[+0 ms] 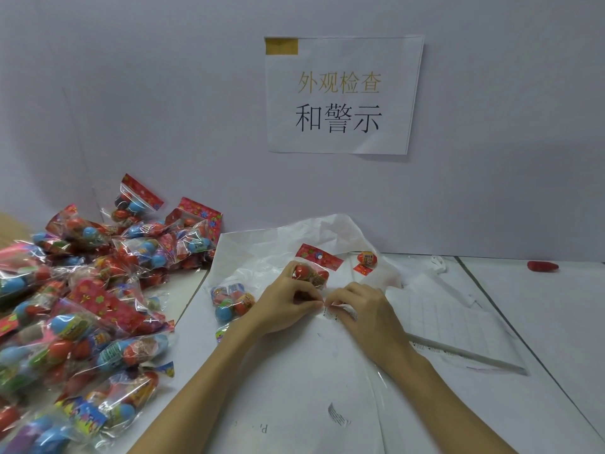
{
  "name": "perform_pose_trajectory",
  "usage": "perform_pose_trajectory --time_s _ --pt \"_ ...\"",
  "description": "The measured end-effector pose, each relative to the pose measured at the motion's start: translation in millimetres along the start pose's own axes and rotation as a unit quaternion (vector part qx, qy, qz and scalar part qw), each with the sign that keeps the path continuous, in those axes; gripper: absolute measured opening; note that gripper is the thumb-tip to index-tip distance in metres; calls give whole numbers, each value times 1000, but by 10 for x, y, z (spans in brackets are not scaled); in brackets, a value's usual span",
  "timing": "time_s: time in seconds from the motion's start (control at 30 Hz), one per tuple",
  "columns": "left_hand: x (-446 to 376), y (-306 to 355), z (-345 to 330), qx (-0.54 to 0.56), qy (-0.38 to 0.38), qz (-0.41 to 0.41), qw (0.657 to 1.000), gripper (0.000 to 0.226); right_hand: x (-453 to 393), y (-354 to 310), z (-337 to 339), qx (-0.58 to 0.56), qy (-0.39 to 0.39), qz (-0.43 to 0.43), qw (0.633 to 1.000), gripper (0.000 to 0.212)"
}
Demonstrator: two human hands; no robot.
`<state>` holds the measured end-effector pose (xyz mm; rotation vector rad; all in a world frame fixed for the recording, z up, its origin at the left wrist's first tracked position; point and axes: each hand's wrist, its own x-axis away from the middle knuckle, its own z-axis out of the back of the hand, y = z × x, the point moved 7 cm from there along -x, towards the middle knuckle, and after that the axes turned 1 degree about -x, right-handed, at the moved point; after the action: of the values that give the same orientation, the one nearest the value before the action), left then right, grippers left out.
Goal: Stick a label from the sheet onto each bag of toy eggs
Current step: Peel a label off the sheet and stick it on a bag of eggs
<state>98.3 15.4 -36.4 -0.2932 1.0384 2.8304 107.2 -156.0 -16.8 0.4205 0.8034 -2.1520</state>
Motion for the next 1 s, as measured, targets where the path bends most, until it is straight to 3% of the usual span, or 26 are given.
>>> perform_pose_trajectory --time_s 0.33,0.53,0.63,0.7,0.83,0.9,1.0 --pt "2 12 -9 7 6 6 1000 23 22 -145 98 59 55 94 992 14" --pt "-2 40 -8 3 11 8 1000 7 10 -94 22 0 -6 20 1000 10" --pt "10 56 8 26 14 8 1000 3 4 -41 25 -126 -39 -46 990 13" --pt "17 89 27 37 15 5 999 7 -23 -46 115 -211 2 -79 974 15" --pt "40 196 175 140 108 -28 984 12 -23 28 178 -375 85 -165 908 9" --pt "58 216 251 156 165 -27 974 18 19 80 160 -470 110 -223 847 8" --pt "85 181 287 261 201 33 944 26 73 121 94 -607 123 -281 733 26"
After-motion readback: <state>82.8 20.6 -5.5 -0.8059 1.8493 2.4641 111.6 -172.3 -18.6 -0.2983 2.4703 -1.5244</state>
